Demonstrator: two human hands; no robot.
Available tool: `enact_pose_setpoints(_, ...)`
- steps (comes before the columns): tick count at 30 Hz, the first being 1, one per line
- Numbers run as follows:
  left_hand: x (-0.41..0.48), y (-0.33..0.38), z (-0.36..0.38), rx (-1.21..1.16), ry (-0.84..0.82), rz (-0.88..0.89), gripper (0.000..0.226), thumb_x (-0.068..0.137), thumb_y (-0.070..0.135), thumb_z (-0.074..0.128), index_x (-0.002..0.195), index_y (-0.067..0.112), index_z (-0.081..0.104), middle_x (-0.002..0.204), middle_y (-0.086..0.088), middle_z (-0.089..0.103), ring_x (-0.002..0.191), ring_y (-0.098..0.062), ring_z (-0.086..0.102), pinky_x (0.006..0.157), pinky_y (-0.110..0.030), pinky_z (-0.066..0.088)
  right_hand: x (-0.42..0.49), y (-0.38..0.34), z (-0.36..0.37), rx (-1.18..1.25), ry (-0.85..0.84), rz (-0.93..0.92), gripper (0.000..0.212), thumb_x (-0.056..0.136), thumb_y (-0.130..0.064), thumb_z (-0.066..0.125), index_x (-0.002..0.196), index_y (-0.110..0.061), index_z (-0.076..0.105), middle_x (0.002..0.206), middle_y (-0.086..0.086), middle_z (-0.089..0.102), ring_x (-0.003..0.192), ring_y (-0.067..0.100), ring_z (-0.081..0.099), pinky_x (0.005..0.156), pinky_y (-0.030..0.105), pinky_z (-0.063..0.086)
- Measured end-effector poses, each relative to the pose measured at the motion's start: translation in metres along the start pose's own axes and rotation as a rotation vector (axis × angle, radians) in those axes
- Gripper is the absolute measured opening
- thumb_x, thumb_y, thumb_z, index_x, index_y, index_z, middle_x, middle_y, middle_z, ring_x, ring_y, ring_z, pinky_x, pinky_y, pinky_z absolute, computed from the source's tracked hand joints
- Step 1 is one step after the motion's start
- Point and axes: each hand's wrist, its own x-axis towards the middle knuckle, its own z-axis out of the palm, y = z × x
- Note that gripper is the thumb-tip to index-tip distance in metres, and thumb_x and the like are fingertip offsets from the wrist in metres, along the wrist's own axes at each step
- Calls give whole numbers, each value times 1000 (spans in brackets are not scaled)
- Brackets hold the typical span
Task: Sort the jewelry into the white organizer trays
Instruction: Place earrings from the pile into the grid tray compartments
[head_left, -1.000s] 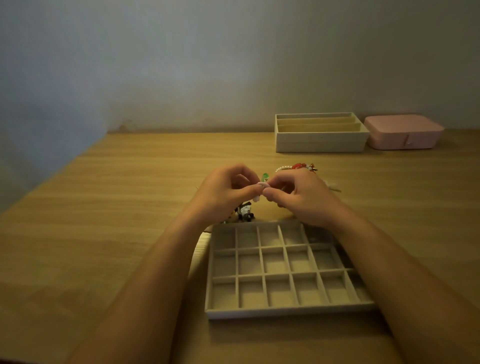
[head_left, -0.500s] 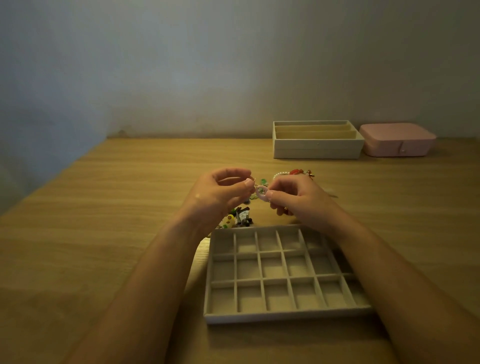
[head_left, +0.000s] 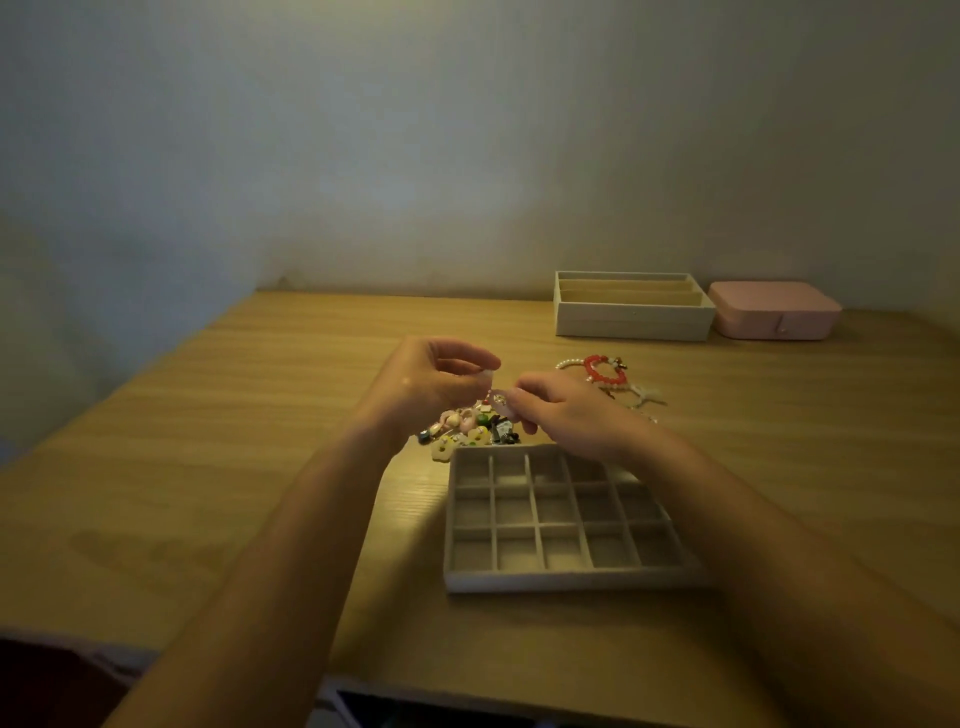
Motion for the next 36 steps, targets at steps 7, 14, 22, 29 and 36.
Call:
enact_pose_setpoints(7, -15, -26, -3, 169, -5, -22, 17, 82, 2, 78, 89, 17, 80, 82, -5, 71, 67, -13, 62, 66, -33, 55, 2, -9, 16, -129, -64, 66, 25, 93, -48, 67, 86, -25, 75, 79, 0, 68, 71, 13, 57, 64, 34, 44)
enact_pose_setpoints(14, -18, -42, 2, 261, 55, -25, 28, 75, 4, 83, 75, 30, 74, 72, 0, 69, 64, -17, 62, 68, -44, 60, 4, -10, 27, -137, -64, 126, 19, 86, -42, 78, 88, -23, 79, 82, -5, 72, 81, 12, 65, 73, 36, 55)
enact_pose_setpoints(22, -23, -42, 2, 401, 30, 54, 17, 75, 6, 84, 86, 17, 78, 73, 12, 70, 66, 0, 64, 64, -17, 49, 9, -8, 33, -206, -26, 135, 18, 87, -40, 77, 92, -24, 82, 79, -8, 72, 76, 10, 63, 63, 29, 49)
enact_pose_setpoints(29, -26, -34, -1, 465, -29, 31, 16, 76, 8, 84, 85, 19, 78, 75, 5, 70, 68, -8, 64, 65, -20, 48, 14, -12, 34, -252, -98, 138, 17, 81, -43, 82, 88, -28, 84, 76, -8, 73, 77, 13, 64, 66, 33, 51)
enact_pose_setpoints(36, -29, -29, 3, 676, -8, 97, 15, 78, 12, 81, 84, 25, 79, 73, 12, 67, 69, -4, 62, 71, -27, 52, 14, -15, 41, -312, -53, 156, 14, 79, -37, 83, 85, -24, 84, 75, -3, 73, 78, 17, 67, 73, 35, 58)
